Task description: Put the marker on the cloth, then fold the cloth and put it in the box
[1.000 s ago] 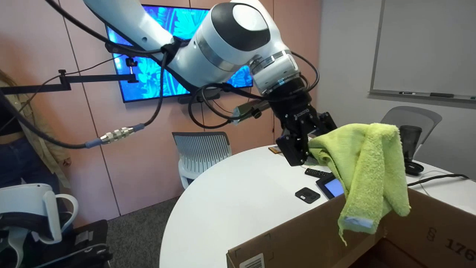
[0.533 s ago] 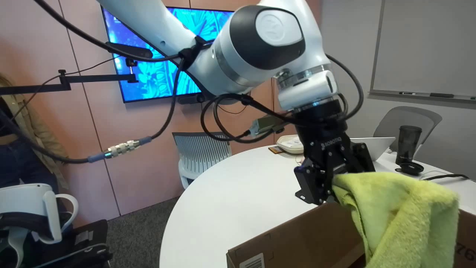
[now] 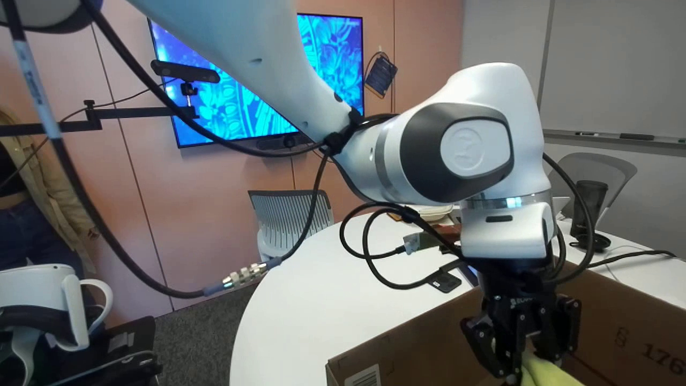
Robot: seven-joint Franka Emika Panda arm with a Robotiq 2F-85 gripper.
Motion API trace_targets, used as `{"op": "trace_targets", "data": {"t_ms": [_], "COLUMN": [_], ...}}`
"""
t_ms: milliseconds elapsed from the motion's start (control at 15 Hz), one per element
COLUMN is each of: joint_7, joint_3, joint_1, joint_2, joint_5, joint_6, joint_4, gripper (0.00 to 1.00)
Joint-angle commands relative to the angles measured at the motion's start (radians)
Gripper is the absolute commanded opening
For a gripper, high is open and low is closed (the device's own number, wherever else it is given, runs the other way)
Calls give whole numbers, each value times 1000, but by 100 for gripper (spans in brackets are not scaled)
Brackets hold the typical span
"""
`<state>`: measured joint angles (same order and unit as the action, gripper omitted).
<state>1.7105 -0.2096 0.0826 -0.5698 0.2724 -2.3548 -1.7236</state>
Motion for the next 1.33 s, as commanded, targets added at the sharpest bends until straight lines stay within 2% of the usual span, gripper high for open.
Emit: {"op": "trace_targets", "data": {"t_ms": [0,333,867,1067,1267], "joint_7": [-32,-15,-41,-51,-91], "joint_3": [-20,-38,-22,14,88], "joint_1": [-9,-22,-92,-141,-178], "joint_2": [15,55,254,360,465], "joint_5": [-49,-40,29,79,95], "joint_6": [26,32,77,130,182], "joint_4": [15,-8,-102,-139,-176], "gripper": [59,99,99,100,100]}}
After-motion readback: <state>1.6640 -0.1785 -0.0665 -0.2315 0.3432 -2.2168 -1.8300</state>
